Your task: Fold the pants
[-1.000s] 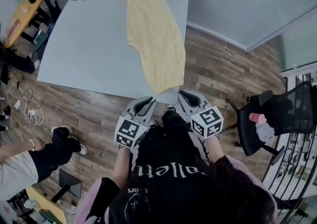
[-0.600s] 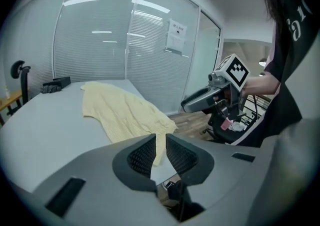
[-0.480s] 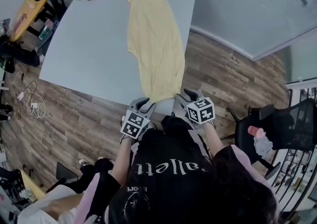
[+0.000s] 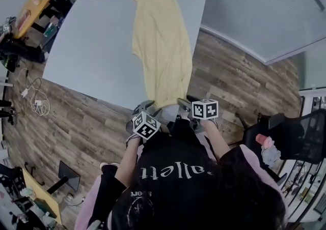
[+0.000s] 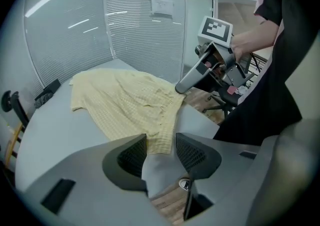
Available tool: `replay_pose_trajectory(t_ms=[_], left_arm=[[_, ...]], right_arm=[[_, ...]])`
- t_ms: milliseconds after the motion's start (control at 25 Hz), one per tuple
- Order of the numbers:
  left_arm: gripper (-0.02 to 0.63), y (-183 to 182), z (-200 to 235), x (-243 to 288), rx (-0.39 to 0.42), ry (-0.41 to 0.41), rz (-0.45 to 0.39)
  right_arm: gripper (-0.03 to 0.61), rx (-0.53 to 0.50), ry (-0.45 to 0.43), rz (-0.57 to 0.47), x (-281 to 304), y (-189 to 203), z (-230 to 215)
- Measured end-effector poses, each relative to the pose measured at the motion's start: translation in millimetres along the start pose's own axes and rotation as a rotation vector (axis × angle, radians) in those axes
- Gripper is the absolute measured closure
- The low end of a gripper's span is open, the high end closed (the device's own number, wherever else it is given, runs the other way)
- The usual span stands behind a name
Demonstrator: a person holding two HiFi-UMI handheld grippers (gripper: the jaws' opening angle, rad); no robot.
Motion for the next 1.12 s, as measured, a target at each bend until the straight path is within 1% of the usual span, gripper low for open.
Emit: replay_pose_trajectory(t_ms=[80, 200, 320, 440, 520, 600, 640, 760, 840, 920, 1000, 1120], left_arm=[[0.420, 1.4, 0.1, 4.1, 0.015, -0.007, 0.023], [0.422, 5.8, -1.1, 9.1, 0.026, -0.004, 0.046], [0.462, 7.5, -0.7, 10.4, 0.011, 0.020, 0.036], [0.499, 6.5, 0.3, 6.7, 0.051, 0.027, 0.029], [0.503, 4.5, 1.2, 0.7, 0.064, 0.039, 0.004], [0.505, 1.7, 2.9, -8.7, 0.046, 0.059, -0.051], [0.506, 0.5, 4.3, -15.0, 0.030, 0.070, -0.086], [0.506, -1.3, 9.9, -35.2, -0.020, 0.087, -0.188], [0.508, -1.4, 13.2, -44.1, -0.038, 0.080, -0.226], [0.508, -0.3, 13.3, -47.3, -0.040, 0.073, -0.232], [0.508, 0.2, 10.2, -47.7, -0.032, 0.073, -0.227], [0.509, -1.2, 5.7, -53.8, -0.013, 0.078, -0.233]], right_arm=[[0.376, -0.016, 0.008, 0.016, 2.2, 1.7, -1.2], [0.419, -0.089, 0.034, 0.028, 1.3, 1.0, 3.8], [0.462, -0.160, 0.059, 0.037, -2.9, -0.4, 8.1], [0.487, -0.187, 0.035, 0.028, -9.6, -2.0, 12.7], [0.500, -0.177, 0.008, 0.006, -15.8, -3.7, 14.9], [0.514, -0.156, -0.017, -0.030, -24.4, -5.9, 17.1], [0.551, -0.145, -0.028, -0.051, -29.4, -7.5, 18.8], [0.551, -0.121, -0.059, -0.101, -42.6, -12.1, 25.0], [0.551, -0.109, -0.051, -0.120, -45.2, -12.4, 25.8], [0.551, -0.106, -0.023, -0.112, -41.9, -7.4, 22.5], [0.552, -0.108, 0.005, -0.083, -36.4, 0.7, 18.1], [0.553, -0.078, -0.002, -0.081, -34.4, 7.6, 20.1]])
Point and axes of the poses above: the fingertips, and each gripper's own axes: x forward along the fingers, z to its left, y out of its underside, the point moved 10 cm from there along -x, backward along the fingers, and after that the axes turned 6 degrees about z, right-handed, at the moved point
